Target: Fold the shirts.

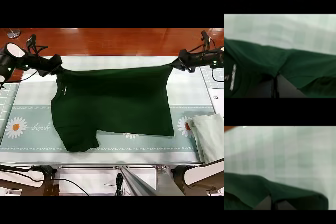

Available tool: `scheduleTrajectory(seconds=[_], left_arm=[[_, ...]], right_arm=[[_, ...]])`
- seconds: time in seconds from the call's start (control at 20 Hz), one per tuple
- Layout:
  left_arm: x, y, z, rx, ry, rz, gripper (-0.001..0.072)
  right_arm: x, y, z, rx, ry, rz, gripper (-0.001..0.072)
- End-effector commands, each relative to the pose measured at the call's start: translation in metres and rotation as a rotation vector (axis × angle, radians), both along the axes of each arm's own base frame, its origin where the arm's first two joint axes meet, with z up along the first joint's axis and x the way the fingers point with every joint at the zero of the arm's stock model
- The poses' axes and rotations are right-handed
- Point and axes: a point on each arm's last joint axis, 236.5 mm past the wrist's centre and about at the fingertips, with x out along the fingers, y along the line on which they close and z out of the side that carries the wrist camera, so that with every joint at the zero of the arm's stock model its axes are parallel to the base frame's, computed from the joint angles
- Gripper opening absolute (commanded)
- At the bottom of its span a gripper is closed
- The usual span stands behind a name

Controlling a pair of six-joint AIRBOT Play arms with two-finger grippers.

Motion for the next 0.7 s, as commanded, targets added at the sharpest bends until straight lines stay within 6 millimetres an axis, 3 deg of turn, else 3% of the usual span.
scheduleTrajectory(seconds=[0.0, 0.1, 0.3, 0.35, 0.4, 0.45, 0.55, 0.65], left_arm=[[-0.054, 0.012, -0.028, 0.035, 0.211, -0.141, 0.0027], [-0.076, 0.013, -0.056, 0.041, 0.303, -0.154, 0.0027], [-0.095, 0.011, -0.086, 0.021, 0.387, -0.15, 0.0038], [-0.098, 0.01, -0.085, 0.016, 0.401, -0.155, 0.0183], [-0.104, 0.009, -0.082, 0.012, 0.422, -0.173, 0.0581], [-0.109, 0.01, -0.077, 0.018, 0.443, -0.185, 0.0702], [-0.126, 0.025, -0.068, 0.084, 0.5, -0.212, 0.0702], [-0.15, 0.044, -0.059, 0.174, 0.537, -0.227, 0.0702]], right_arm=[[-0.061, -0.024, -0.034, -0.156, 0.207, 0.153, 0.0024], [-0.077, -0.034, -0.062, -0.239, 0.294, 0.15, 0.0024], [-0.077, -0.017, -0.103, -0.219, 0.338, 0.086, 0.0039], [-0.077, -0.011, -0.108, -0.208, 0.36, 0.063, 0.0291], [-0.079, -0.003, -0.107, -0.199, 0.366, 0.083, 0.0624], [-0.082, 0.001, -0.101, -0.192, 0.371, 0.097, 0.063], [-0.096, -0.006, -0.081, -0.186, 0.386, 0.118, 0.063], [-0.117, -0.034, -0.06, -0.228, 0.399, 0.094, 0.0629]])
